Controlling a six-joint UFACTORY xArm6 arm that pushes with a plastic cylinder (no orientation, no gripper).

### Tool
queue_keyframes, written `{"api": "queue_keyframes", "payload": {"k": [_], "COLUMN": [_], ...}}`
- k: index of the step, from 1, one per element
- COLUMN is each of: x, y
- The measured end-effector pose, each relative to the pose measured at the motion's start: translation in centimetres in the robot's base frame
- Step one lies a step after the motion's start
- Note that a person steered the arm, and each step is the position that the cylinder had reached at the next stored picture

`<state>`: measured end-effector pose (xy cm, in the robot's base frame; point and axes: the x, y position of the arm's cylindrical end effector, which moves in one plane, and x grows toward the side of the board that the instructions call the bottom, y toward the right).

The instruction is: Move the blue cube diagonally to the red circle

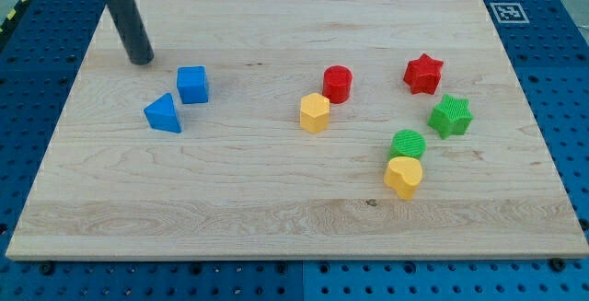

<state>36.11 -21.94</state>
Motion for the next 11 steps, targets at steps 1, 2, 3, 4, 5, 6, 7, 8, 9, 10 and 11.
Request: {"api": "queue_keyframes", "payload": {"k": [1, 2, 3, 4, 5, 6, 7, 8, 9, 10, 11], "x": [3.5, 7.1, 8.0, 6.6, 4.2, 3.5, 3.5, 2.0, 0.1, -0.9, -1.8], "y": [1.1, 2.5, 3.9, 5.9, 7.6, 10.2, 13.7, 15.2, 14.8, 14.7, 12.4]}}
